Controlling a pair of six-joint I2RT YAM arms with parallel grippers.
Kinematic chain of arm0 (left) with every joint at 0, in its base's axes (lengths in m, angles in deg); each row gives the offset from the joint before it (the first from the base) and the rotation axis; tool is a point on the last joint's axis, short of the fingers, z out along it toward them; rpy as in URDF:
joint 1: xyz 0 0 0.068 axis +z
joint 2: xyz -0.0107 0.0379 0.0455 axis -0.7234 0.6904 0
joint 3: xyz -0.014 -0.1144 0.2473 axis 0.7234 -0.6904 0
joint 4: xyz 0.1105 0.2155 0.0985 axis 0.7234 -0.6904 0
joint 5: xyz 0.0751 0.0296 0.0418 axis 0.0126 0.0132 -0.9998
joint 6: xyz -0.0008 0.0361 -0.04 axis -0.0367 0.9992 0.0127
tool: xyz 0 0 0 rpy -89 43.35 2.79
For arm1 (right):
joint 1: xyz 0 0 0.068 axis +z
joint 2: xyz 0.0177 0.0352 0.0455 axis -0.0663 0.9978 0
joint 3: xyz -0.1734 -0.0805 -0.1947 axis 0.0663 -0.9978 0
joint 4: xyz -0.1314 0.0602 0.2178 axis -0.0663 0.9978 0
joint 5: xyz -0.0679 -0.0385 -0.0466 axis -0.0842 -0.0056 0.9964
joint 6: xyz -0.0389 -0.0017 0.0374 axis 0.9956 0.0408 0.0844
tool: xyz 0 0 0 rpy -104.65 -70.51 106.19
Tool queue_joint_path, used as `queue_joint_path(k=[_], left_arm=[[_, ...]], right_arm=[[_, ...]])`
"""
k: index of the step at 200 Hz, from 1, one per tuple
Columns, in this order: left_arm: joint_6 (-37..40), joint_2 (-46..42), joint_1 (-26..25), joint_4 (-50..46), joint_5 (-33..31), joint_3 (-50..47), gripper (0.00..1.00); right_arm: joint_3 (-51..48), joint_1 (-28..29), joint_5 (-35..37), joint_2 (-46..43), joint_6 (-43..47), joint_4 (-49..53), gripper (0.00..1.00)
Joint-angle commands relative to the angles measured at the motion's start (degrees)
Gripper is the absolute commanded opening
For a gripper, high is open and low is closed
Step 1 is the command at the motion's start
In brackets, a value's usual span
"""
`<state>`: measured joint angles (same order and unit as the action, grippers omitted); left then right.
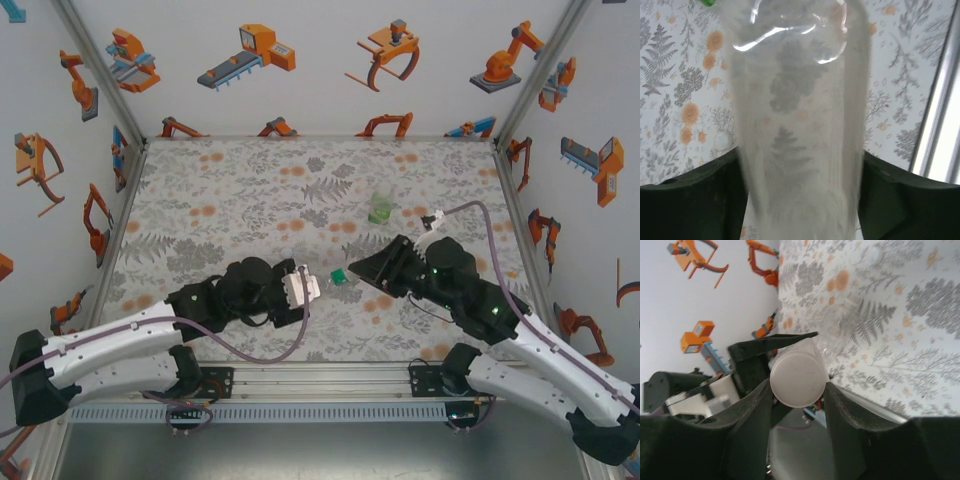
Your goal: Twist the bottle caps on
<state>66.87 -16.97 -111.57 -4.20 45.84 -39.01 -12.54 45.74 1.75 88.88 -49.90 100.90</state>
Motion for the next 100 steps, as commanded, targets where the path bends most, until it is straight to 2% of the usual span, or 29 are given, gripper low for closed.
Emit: queue_joint_path(k=[1, 12, 21, 62, 100], left_arm=[[-2.2, -3.4, 1.2, 3.0, 4.6, 1.9, 0.86], [-2.5, -4.6, 1.7, 2.8, 4.3, 1.5, 0.97], [-2.7, -5.4, 2.0, 2.6, 3.8, 1.2, 1.00], [-4.8, -8.7, 2.8, 0.5, 1.2, 1.2, 1.00], [-15.9, -7.0, 5.9, -4.5, -1.8, 4.8, 0.97]], right_arm=[[2.8, -0.4, 4.7, 2.5, 7.8, 5.1, 0.00], [4.0, -0.4, 5.3, 3.8, 10.3, 6.1, 0.00], [5.1, -0.4, 5.8, 5.0, 12.4, 7.0, 0.00], [10.4, -0.4, 11.8, 12.0, 26.8, 9.3, 0.00], [17.5, -1.8, 17.3, 21.4, 38.8, 9.2, 0.00]])
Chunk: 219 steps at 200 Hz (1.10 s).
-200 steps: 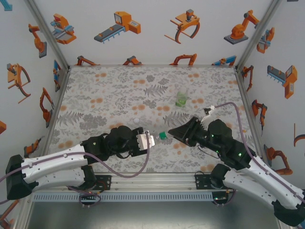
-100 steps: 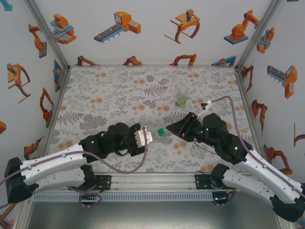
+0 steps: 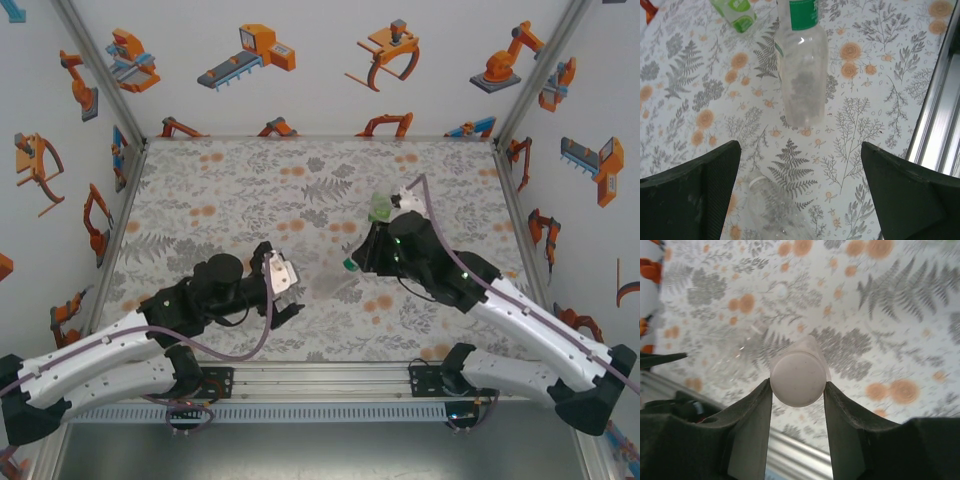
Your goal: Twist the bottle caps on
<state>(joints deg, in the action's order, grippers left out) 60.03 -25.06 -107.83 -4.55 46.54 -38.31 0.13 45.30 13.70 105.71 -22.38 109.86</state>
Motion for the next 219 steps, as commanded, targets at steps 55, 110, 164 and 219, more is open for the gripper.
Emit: queue_joint_path(k=[55, 110, 164, 219], left_arm=[[-18.4, 3.3, 8.1, -11.2, 0.5, 8.0, 0.95], [-19.6, 1.4, 8.8, -12.5, 0.1, 7.4, 0.94], [-20.0, -0.7, 8.9, -12.9, -0.9, 6.1, 0.94], [-20.3, -0.6, 9.1, -12.3, -0.8, 5.8, 0.94]], right_arm=[[17.9, -10.2, -1.8, 21.2, 20.4, -0.2, 0.00], [30.7, -16.6, -7.3, 35.0, 25.8, 1.7, 0.00], [40.9, -18.1, -5.2, 44.0, 30.7, 4.5, 0.00], [42.9, -18.4, -4.9, 46.9, 31.7, 4.2, 0.00]])
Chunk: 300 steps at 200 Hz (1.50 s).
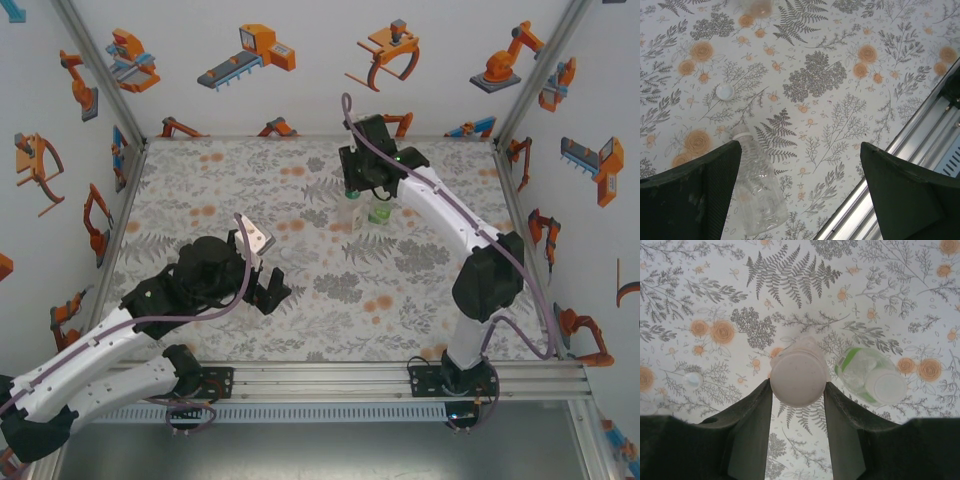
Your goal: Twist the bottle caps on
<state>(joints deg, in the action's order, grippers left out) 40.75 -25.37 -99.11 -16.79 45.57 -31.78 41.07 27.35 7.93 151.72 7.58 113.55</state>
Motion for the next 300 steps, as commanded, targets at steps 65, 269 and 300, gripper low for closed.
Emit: queue_joint_path(k=[65, 269, 300], left_arm=[[-1.1, 0.3, 0.4, 0.0, 1.1, -0.4, 0.94], [-2.8, 2.4, 0.5, -0.9, 0.8, -0.7, 0.94], [-2.9, 2.4, 0.7, -0.9, 1.0, -0.9, 0.94]], right_arm=[[0.6, -0.6, 1.3, 0.0, 1.6, 0.6, 0.28], [1.8, -0.6, 1.9, -6.3, 2.5, 1.8, 0.43], [0.4, -0.6, 0.9, -5.1, 2.1, 1.4, 0.43]])
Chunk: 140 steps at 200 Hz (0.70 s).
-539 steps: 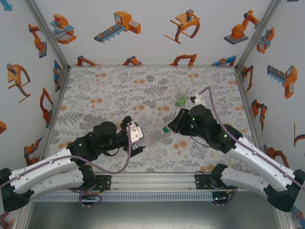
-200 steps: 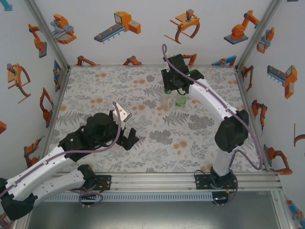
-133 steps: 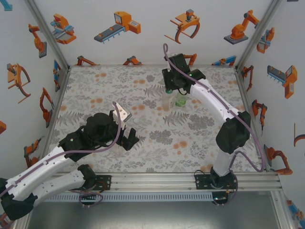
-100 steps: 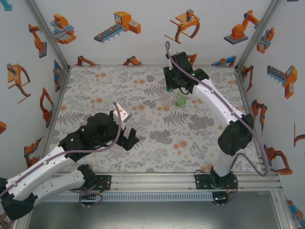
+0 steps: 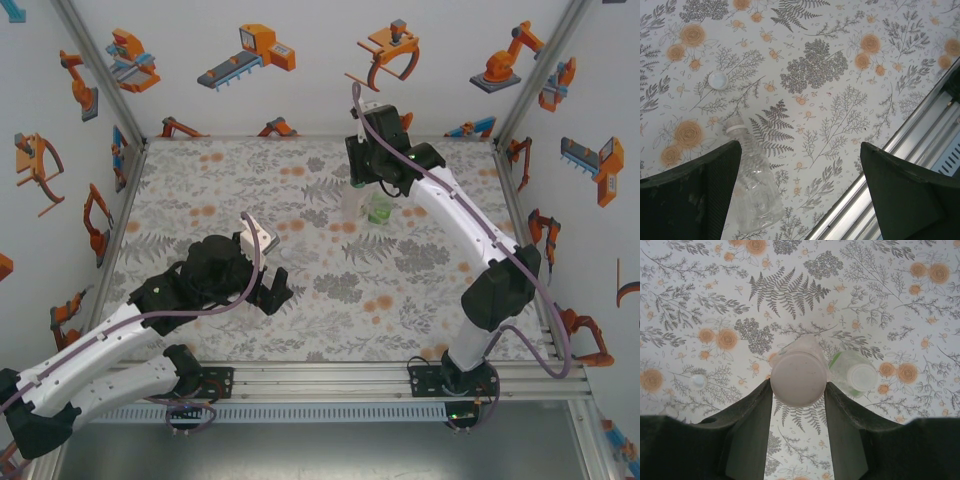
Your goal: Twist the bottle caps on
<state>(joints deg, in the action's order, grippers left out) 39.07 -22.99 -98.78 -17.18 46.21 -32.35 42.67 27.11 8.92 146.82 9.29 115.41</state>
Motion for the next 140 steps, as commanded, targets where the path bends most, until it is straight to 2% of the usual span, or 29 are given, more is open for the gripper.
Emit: queue_joint_path(k=[1, 140], left_arm=[[-1.2, 0.0, 0.3, -0.5, 0.3, -0.3, 0.94], [-1.6, -0.9, 0.4, -0.5, 0.3, -1.2, 0.94]], right_arm=[[-1.2, -0.3, -0.1, -0.2, 0.4, -0.5, 0.43], [-4.1, -0.3, -2.8, 3.4, -1.8, -3.0, 0.44]])
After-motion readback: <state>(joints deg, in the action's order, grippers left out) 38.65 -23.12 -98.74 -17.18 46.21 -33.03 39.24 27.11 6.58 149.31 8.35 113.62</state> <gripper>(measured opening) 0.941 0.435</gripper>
